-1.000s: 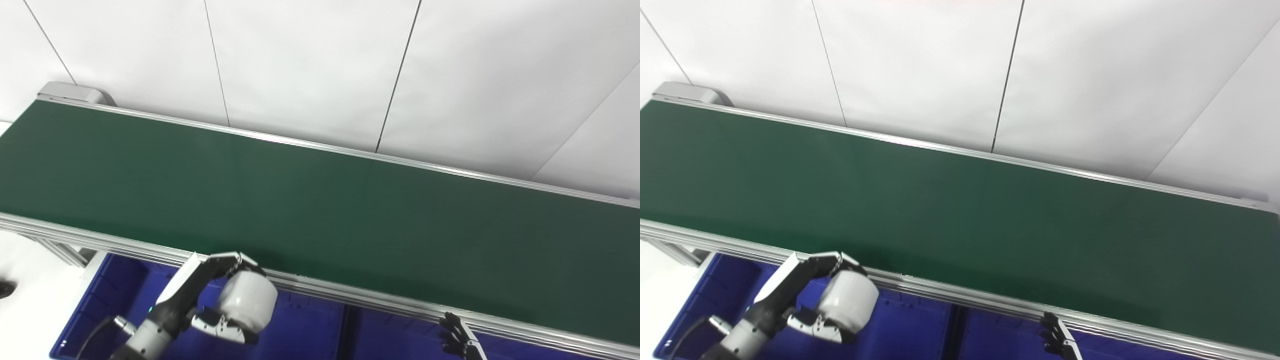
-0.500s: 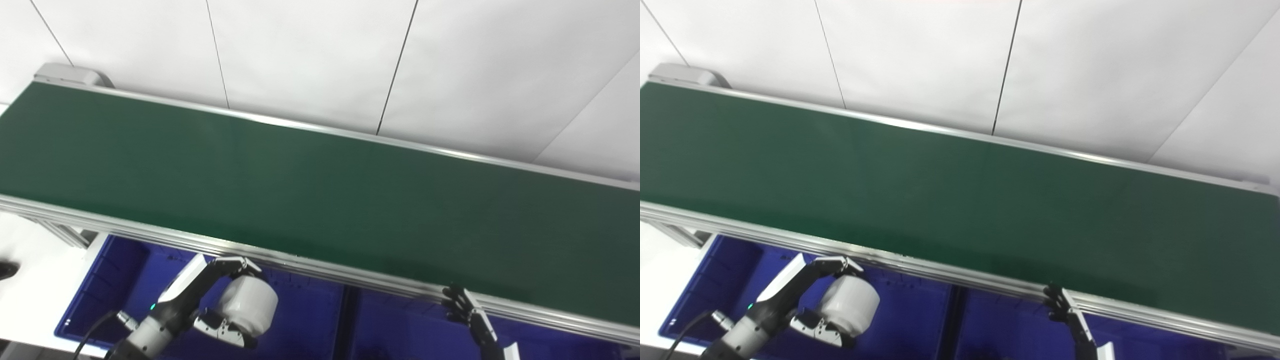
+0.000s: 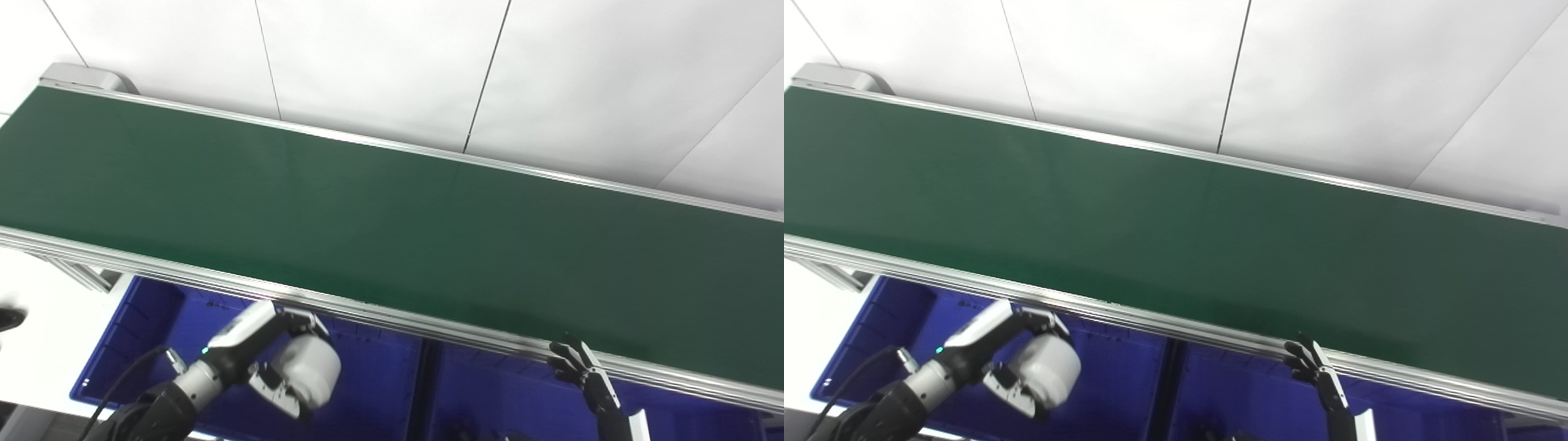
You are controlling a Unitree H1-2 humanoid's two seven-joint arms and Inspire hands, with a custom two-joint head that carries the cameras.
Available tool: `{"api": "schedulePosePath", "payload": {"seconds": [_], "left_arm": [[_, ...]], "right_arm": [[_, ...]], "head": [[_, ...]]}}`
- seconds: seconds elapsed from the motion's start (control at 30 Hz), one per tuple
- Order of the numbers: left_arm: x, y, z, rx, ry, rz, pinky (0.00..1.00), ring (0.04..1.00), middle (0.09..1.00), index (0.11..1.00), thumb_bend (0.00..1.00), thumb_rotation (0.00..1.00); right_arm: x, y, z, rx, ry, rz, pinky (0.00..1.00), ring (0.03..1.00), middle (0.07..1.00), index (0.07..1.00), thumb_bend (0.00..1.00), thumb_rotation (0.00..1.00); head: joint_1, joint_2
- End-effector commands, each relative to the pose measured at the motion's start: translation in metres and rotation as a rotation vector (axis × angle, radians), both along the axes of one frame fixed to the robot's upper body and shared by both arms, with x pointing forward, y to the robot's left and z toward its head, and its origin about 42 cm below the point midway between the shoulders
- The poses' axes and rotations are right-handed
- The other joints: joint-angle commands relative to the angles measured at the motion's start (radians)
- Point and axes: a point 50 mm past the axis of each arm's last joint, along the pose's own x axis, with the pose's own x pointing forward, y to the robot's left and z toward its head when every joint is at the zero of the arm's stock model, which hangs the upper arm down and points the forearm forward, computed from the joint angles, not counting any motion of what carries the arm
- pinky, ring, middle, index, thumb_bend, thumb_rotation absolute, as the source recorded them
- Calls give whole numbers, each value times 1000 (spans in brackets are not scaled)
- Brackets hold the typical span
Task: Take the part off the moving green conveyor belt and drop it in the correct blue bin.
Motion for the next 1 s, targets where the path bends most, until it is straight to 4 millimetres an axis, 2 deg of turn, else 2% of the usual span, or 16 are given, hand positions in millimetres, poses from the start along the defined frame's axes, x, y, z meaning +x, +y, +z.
{"api": "schedulePosePath", "payload": {"seconds": [0.0, 0.07, 0.13, 0.2, 0.53, 0.6, 0.73, 0.77, 0.97], "left_arm": [[-1, 4, 8, 39, -2, -52, 814, 762, 731, 593, 585, 230], [-3, 3, 7, 56, 21, -74, 870, 809, 784, 706, 697, 450], [-4, 2, 8, 53, 33, -102, 901, 838, 819, 754, 738, 537], [-7, 1, 12, 50, 35, -120, 909, 854, 840, 784, 755, 578], [-23, -1, 26, 8, 21, -132, 900, 856, 848, 797, 754, 590], [-26, -6, 29, -23, 12, -128, 888, 860, 854, 807, 780, 632], [-33, -18, 42, -120, -9, -103, 881, 865, 863, 821, 788, 593], [-34, -22, 46, -161, -19, -92, 880, 865, 866, 824, 786, 588], [-30, -45, 56, -369, -33, -41, 793, 868, 896, 840, 800, 488]], "right_arm": [[-1, 3, 11, 48, -62, 3, 725, 760, 813, 883, 786, 317], [-1, 3, 11, 48, -65, 0, 722, 759, 812, 882, 784, 311], [-2, 2, 11, 45, -66, -6, 717, 760, 811, 879, 782, 310], [-2, 1, 11, 44, -68, -13, 716, 758, 808, 877, 782, 308], [-6, 1, 11, 39, -66, -9, 714, 761, 813, 880, 779, 327], [-8, 3, 12, 43, -64, -7, 715, 763, 815, 877, 787, 326], [-12, 6, 14, 41, -65, -4, 708, 759, 812, 870, 810, 365], [-13, 7, 14, 32, -68, -2, 708, 760, 813, 868, 815, 372], [-17, 13, 18, 19, -54, 31, 711, 773, 821, 864, 848, 415]], "head": [[-8, 1], [-18, 3], [-17, 2], [-8, 4], [-19, 9], [-28, 10], [-72, 20], [-102, 25], [-181, 35]]}}
